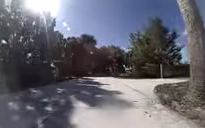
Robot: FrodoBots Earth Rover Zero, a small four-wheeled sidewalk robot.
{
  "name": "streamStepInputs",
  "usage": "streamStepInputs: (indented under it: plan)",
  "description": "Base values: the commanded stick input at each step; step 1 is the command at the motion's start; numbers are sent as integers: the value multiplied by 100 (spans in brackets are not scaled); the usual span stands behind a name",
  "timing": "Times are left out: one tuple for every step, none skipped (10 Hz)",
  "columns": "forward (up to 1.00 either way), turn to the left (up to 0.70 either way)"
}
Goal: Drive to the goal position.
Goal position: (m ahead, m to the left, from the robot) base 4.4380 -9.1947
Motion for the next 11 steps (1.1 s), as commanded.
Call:
streamStepInputs:
  plan:
    - [85, 0]
    - [85, 0]
    - [85, 0]
    - [85, -19]
    - [85, -34]
    - [85, -34]
    - [85, -34]
    - [85, -34]
    - [85, -34]
    - [85, -34]
    - [85, -34]
